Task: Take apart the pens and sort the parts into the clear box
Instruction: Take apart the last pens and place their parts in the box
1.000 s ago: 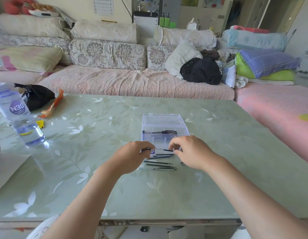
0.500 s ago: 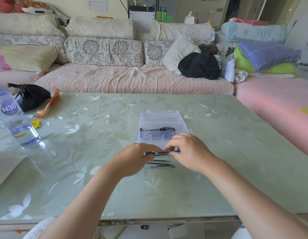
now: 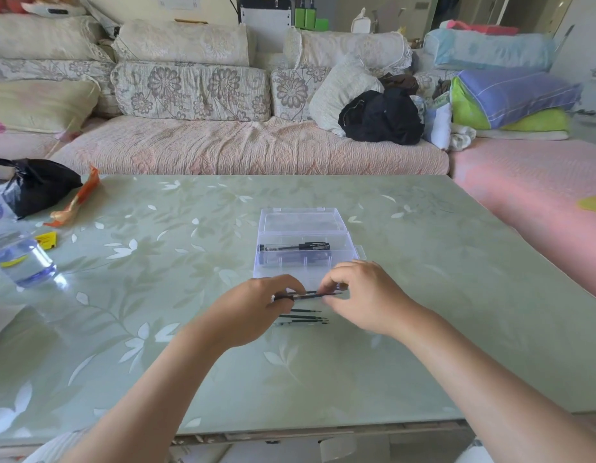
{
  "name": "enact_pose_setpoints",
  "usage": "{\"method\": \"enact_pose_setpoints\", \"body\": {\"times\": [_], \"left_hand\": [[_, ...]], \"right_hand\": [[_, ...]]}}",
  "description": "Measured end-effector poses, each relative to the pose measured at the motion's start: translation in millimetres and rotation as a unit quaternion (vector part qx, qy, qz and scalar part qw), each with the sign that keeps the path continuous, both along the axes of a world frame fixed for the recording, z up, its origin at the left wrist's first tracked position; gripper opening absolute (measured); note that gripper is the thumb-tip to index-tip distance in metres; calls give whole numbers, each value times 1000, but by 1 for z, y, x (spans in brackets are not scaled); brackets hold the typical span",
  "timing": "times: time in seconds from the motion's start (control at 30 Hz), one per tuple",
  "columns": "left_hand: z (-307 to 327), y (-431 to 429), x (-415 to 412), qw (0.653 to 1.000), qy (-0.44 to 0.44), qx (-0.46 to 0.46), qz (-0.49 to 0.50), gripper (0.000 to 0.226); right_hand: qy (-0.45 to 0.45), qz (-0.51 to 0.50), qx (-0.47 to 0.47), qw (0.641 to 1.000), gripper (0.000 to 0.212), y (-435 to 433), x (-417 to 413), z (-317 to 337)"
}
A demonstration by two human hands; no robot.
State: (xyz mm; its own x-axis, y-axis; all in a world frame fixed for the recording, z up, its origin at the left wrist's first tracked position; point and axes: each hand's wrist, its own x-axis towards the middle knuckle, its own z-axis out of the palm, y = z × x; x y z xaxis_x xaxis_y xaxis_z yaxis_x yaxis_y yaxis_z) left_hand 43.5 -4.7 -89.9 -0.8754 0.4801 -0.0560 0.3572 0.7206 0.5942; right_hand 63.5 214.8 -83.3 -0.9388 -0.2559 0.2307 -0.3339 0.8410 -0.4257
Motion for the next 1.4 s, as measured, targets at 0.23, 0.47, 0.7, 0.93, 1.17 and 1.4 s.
{"method": "enact_pose_setpoints", "body": {"times": [0.23,0.47,0.7,0.93,1.17,1.4], "left_hand": [[-3,8,-1,1000,2,0,-7,24],[-7,11,1,1000,-7,25,-14,24],[-8,13,-1,1000,-3,7,1,28],[-6,16,3,1000,-18,-5,2,28],[-7,15,4,1000,-25,-8,8,24],[-6,13,3,1000,-17,-19,7,25]], "right_hand": [[-67,-28,-40,997,12,3,-2,1],[-77,-4,-62,995,4,-2,-3,0],[-128,-18,-7,992,35,25,-9,4],[-132,-18,103,986,25,30,-11,-8],[-112,-19,134,984,17,25,-12,-9],[-105,-6,133,986,19,15,-9,-9]]}}
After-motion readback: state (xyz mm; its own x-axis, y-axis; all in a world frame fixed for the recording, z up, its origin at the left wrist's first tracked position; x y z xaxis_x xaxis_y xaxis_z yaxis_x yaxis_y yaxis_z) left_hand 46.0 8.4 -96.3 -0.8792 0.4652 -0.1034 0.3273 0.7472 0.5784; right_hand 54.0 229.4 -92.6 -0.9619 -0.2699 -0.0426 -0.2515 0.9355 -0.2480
